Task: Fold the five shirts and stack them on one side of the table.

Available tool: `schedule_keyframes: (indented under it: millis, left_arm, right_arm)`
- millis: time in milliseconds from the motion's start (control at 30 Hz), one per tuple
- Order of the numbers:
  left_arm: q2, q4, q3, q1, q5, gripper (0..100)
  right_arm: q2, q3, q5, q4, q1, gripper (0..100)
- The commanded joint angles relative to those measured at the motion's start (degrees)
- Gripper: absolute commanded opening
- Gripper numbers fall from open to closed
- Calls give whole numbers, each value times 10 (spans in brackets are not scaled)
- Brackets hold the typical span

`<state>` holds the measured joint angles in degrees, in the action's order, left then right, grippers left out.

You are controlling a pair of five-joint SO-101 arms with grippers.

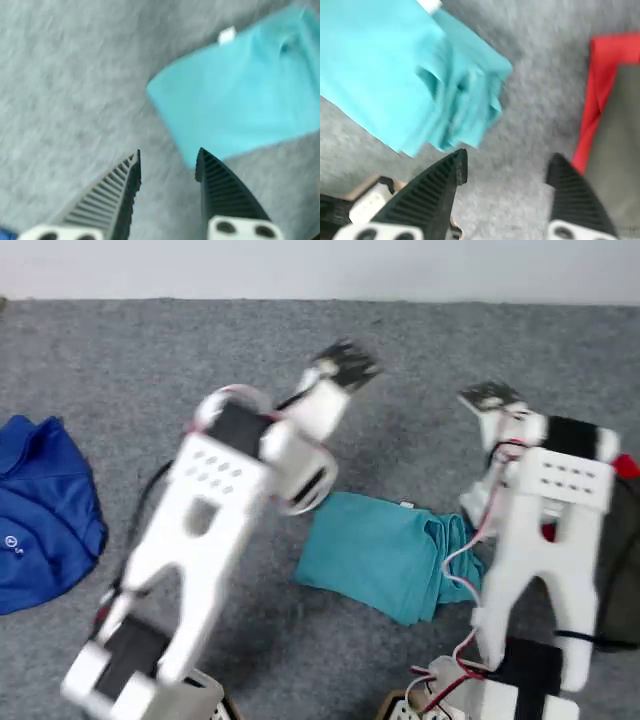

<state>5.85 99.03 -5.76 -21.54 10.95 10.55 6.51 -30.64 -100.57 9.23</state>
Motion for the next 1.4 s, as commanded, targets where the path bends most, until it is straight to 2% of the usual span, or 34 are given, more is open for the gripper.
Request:
schedule_keyframes:
  millis: [0, 200, 400, 700, 1200, 1267, 1367]
  left_arm:
    - [154, 17, 130, 89, 33, 177]
    - [292, 17, 269, 236, 132, 177]
    - [337, 16, 330, 308, 173, 177]
    - [338, 16, 330, 314, 171, 177]
    - [338, 16, 333, 313, 171, 177]
    - [338, 16, 334, 313, 171, 177]
    - [338, 16, 334, 313, 171, 177]
  right_arm:
    - [8, -40, 34, -22, -70, 348]
    - [2, -37, 100, -20, -143, 348]
    - [-29, 2, 146, 39, -168, 349]
    - [-119, 76, 170, 118, -81, 349]
    - [-278, 76, 164, 211, -79, 344]
    - [-300, 66, 164, 211, -78, 294]
    - [-330, 39, 164, 194, -78, 108]
